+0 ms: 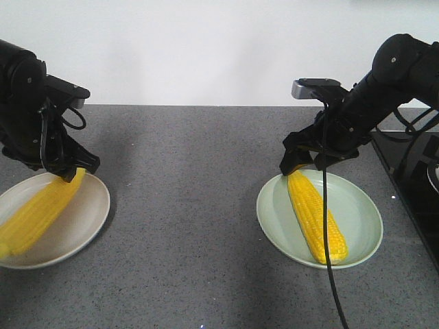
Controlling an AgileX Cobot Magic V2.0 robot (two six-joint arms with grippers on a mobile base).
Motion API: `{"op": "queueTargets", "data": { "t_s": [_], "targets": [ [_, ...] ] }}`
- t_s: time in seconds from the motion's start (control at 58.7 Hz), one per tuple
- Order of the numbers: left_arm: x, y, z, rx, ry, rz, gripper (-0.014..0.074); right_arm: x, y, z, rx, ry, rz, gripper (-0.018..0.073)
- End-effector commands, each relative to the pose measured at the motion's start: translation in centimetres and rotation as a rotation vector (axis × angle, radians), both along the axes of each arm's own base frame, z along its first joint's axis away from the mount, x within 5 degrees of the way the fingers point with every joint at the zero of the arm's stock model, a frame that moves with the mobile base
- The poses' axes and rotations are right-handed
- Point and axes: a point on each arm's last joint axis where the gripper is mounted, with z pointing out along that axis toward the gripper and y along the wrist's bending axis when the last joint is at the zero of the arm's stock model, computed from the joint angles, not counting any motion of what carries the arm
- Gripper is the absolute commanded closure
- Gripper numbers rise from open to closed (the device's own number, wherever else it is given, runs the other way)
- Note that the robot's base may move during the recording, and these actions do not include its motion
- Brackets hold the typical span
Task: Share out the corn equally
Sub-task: 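Lower the left cob onto the cream plate and the right cob onto the green plate, then open both grippers and lift them away from the plates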
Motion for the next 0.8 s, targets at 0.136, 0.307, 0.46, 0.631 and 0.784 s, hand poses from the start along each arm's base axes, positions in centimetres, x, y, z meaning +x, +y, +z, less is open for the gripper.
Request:
{"op": "queueTargets", "data": {
  "t_s": [0.136, 0.307, 0.46, 0.631, 0.784],
  "targets": [
    [-0.4, 0.3, 2.3, -0.006, -0.081, 0.008, 0.0125, -0.3, 0.0, 3.1, 0.032, -0.107, -0.015, -0.0003],
    [-0.4, 0.3, 2.4, -0.008, -0.089, 0.006, 0.0137, -0.9, 0.1, 5.2, 0.072, -0.183, -0.024, 0.0071],
    [-0.9, 0.3, 4.0, -0.036, -0.165, -0.003, 0.0189, -2.3, 0.2, 9.1, 0.129, -0.343, -0.015, 0.0270],
    [-2.6, 0.3, 8.2, -0.108, -0.368, -0.030, 0.0318, -5.0, 0.6, 13.7, 0.228, -0.505, 0.042, 0.0575],
    [-5.3, 0.4, 12.3, -0.204, -0.533, -0.051, 0.0486, -8.2, 1.0, 16.9, 0.330, -0.595, 0.088, 0.0565]
  ]
}}
